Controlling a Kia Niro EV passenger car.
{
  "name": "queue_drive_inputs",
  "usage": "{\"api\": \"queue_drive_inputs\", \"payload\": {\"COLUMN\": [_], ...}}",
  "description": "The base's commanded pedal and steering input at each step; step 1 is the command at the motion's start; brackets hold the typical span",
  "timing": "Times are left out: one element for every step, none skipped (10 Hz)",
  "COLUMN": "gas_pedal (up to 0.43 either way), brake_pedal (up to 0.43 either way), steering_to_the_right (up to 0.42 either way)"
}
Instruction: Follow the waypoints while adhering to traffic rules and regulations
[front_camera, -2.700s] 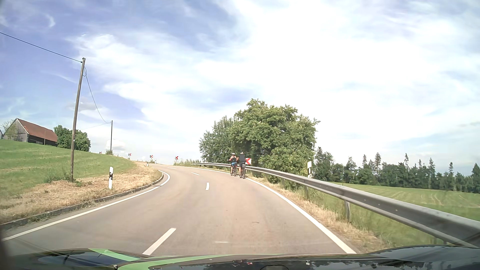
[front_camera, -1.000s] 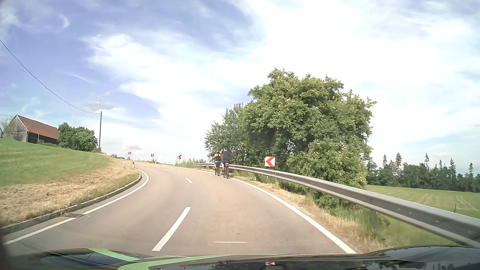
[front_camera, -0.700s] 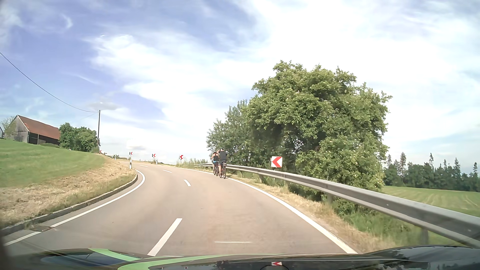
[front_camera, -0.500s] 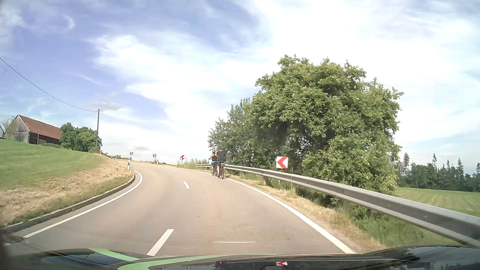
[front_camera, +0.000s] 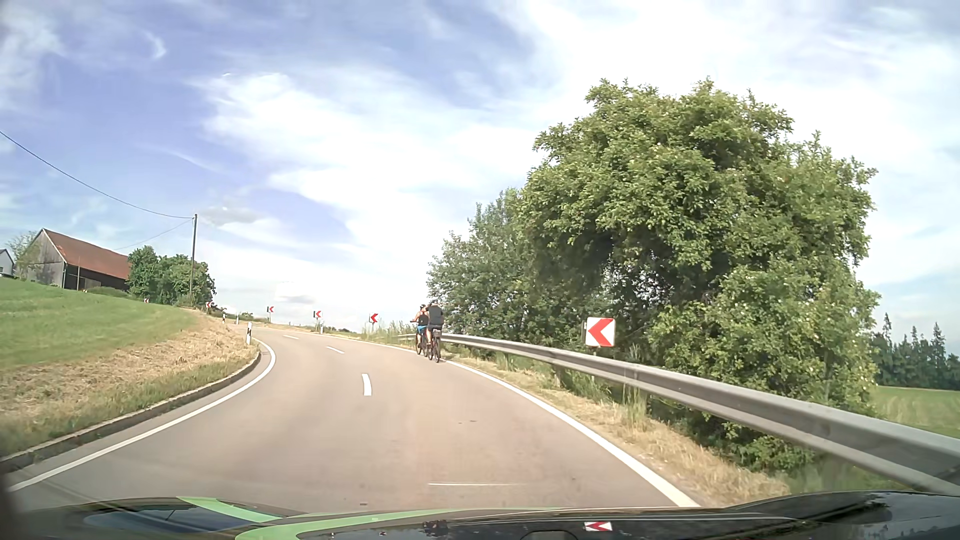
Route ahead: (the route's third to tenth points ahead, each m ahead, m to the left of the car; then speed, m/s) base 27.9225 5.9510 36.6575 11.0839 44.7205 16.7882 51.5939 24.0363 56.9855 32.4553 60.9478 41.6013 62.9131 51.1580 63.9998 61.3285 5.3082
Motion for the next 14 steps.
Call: {"api": "queue_drive_inputs", "payload": {"gas_pedal": [0.189, 0.189, 0.189, 0.189, 0.189, 0.189, 0.189, 0.197, 0.197, 0.197, 0.197, 0.197, 0.197, 0.197], "brake_pedal": [0.000, 0.000, 0.000, 0.000, 0.000, 0.000, 0.000, 0.000, 0.000, 0.000, 0.000, 0.000, 0.000, 0.000], "steering_to_the_right": [-0.055, -0.059, -0.064, -0.065, -0.066, -0.067, -0.068, -0.069, -0.072, -0.076, -0.076, -0.077, -0.080, -0.081]}}
